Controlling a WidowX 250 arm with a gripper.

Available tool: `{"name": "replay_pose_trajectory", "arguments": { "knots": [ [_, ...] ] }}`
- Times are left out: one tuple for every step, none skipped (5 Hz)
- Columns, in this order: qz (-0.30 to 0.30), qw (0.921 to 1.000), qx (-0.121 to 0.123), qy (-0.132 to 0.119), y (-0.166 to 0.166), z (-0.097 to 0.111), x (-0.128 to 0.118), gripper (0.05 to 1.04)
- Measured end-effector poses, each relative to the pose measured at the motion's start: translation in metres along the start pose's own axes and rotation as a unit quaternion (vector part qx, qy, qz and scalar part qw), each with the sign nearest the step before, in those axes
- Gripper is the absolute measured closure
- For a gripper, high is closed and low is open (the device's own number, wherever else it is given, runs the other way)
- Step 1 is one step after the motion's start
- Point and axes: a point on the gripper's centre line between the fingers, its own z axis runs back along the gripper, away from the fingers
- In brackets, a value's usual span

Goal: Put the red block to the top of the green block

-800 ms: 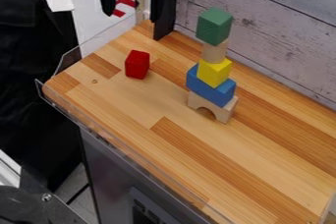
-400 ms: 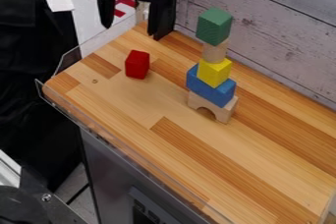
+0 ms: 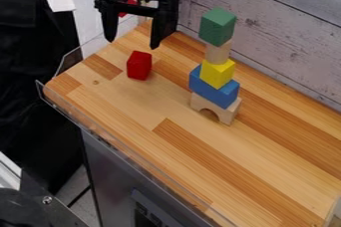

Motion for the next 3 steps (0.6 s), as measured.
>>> {"name": "replay_pose_trajectory", "arguments": {
  "knots": [
    [-0.012, 0.9999, -0.01, 0.005, -0.003, -0.01, 0.005, 0.083],
    [-0.05, 0.9986, -0.019, 0.006, -0.006, -0.019, 0.01, 0.083],
    [-0.046, 0.9987, -0.018, 0.016, 0.002, -0.026, 0.016, 0.083]
  ]
}}
